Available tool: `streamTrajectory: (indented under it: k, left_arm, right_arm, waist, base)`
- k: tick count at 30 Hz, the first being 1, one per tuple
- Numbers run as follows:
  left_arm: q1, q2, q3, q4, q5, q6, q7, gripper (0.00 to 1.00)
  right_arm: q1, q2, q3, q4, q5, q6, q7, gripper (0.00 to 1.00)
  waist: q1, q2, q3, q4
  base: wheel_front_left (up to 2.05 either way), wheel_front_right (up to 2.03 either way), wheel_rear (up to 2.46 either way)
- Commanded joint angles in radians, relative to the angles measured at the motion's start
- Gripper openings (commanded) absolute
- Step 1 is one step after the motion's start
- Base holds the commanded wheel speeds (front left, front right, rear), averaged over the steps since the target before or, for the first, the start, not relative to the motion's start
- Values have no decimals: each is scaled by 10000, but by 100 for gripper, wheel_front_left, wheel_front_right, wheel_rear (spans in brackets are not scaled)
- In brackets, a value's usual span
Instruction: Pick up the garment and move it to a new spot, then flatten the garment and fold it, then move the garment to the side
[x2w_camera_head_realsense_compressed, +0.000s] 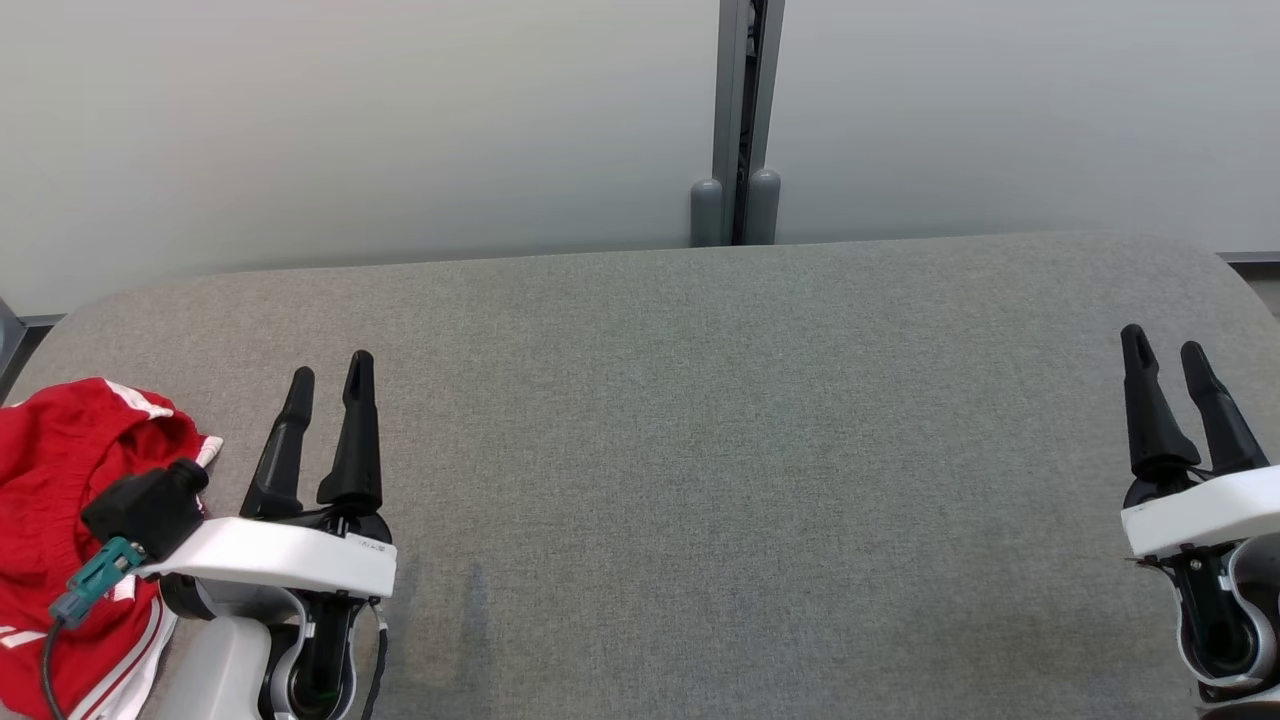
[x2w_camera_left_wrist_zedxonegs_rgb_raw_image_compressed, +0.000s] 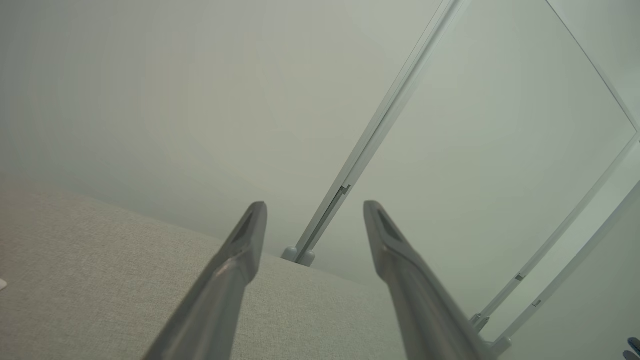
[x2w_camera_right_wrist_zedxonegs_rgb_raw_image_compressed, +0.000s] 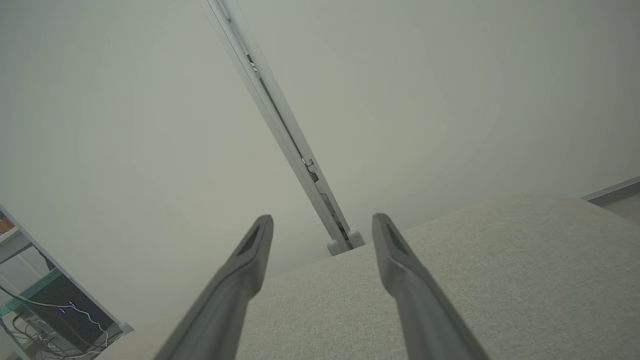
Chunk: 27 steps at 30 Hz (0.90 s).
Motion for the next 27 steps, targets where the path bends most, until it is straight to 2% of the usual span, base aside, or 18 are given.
streamTrajectory:
  k: [1, 27]
  left_arm:
    - [-16, 71, 32, -65, 217, 72, -63, 100]
    - [201, 346, -162, 1011, 2561, 524, -173, 100]
  right_arm:
    - [-25, -117, 65, -142, -236, 49, -144, 100]
    - [600, 223, 605, 297, -2920, 52, -1181, 100]
  waist:
    - [0, 0, 1, 4]
    - [0, 0, -38, 29]
  base:
    - [0, 0, 0]
    - [0, 0, 0]
